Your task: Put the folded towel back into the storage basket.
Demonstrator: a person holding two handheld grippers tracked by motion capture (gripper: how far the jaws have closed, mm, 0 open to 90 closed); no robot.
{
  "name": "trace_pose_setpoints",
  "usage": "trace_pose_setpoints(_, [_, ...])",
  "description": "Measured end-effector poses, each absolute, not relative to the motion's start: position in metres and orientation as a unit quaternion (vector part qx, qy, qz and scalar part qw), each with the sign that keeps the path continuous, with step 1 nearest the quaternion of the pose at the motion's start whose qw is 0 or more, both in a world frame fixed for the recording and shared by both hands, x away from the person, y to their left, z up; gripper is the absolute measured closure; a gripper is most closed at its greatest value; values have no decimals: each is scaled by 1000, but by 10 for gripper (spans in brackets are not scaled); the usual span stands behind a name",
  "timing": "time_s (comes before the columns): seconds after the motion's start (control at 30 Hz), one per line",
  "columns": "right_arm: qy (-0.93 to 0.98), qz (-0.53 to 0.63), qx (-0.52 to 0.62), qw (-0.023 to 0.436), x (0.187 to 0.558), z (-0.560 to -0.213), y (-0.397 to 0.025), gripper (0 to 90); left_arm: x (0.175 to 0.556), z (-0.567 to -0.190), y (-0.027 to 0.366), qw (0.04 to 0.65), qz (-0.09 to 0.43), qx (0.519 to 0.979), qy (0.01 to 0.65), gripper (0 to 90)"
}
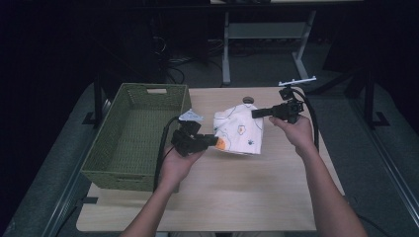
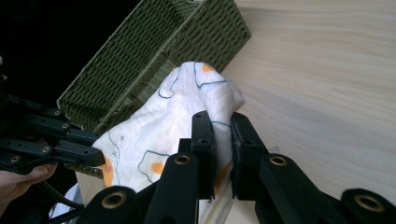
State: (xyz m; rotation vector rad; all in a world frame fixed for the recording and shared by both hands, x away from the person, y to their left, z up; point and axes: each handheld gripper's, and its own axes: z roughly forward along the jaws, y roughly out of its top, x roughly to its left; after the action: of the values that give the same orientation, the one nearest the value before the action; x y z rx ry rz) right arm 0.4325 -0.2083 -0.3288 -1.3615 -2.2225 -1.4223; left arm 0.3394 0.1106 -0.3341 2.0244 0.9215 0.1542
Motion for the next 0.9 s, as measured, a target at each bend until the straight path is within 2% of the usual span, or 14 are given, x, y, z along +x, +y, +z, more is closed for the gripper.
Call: trace_pose_setpoints(0.9, [-752, -493, -427, 90, 441, -298, -169, 816, 338, -305, 145, 447, 80, 810, 371, 826])
